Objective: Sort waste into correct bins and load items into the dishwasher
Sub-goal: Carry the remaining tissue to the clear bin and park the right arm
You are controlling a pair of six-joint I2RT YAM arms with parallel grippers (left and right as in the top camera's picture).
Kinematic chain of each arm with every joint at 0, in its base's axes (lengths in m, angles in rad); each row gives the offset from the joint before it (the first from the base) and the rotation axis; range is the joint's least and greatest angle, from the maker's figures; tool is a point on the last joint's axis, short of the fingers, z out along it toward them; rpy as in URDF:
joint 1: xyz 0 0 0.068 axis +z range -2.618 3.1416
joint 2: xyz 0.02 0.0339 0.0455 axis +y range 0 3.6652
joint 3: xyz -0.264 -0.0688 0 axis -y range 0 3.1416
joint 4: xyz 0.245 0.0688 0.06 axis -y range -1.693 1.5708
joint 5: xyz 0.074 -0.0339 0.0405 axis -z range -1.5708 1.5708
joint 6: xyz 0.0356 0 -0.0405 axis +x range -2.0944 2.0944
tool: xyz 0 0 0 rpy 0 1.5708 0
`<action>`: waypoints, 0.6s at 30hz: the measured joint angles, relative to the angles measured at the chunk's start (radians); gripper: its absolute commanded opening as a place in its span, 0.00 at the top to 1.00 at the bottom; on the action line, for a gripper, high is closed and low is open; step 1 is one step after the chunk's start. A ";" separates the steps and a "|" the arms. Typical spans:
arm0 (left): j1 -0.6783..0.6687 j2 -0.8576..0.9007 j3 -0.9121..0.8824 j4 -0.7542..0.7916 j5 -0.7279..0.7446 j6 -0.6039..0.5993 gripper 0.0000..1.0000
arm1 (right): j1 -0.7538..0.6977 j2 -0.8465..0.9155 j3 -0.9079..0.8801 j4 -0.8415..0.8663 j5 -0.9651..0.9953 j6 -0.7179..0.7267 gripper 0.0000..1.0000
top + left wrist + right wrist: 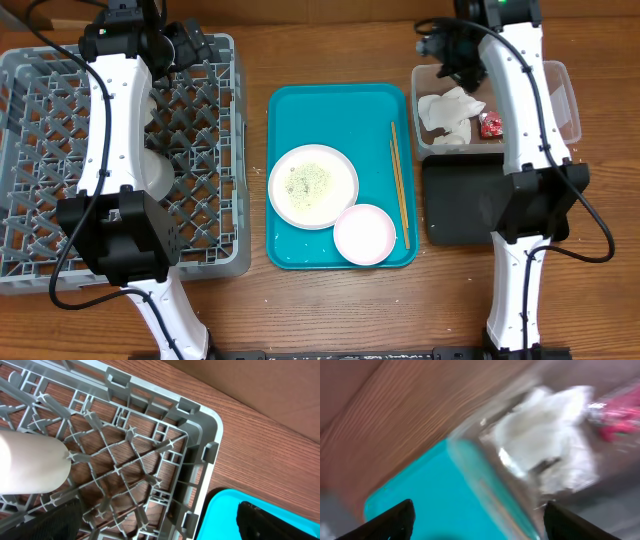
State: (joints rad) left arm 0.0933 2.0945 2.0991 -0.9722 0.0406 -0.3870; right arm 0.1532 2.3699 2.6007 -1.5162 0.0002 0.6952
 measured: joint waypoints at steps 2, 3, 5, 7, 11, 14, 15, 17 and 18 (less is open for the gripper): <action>0.000 0.000 0.000 0.000 0.000 0.000 0.00 | 0.018 0.000 0.000 0.013 -0.063 -0.079 0.05; 0.000 0.000 0.000 0.000 0.000 0.000 0.00 | 0.030 0.000 0.000 0.014 -0.089 -0.115 0.02; 0.000 0.000 0.000 0.000 0.000 0.000 0.00 | 0.047 0.000 0.000 0.013 -0.120 -0.162 0.00; 0.000 0.000 0.000 0.000 0.000 0.000 0.00 | 0.063 0.000 0.000 0.016 -0.142 -0.189 0.00; 0.000 0.000 0.000 0.000 0.000 0.000 0.00 | 0.069 0.000 0.000 0.042 -0.172 -0.196 0.00; 0.000 0.000 0.000 0.000 0.000 0.000 0.00 | 0.043 0.000 0.000 0.061 -0.180 -0.163 0.00; 0.000 0.000 0.000 0.000 0.000 0.000 0.00 | 0.027 0.000 0.000 0.061 -0.180 -0.150 0.00; 0.000 0.000 0.000 0.000 0.000 0.000 0.00 | -0.006 0.000 0.003 0.060 -0.180 -0.127 0.00; 0.000 0.000 0.000 0.000 0.000 0.000 0.00 | -0.027 0.000 0.006 0.058 -0.181 -0.117 0.00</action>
State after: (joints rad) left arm 0.0933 2.0945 2.0991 -0.9722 0.0406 -0.3870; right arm 0.1257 2.3703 2.6072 -1.4582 -0.1810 0.5785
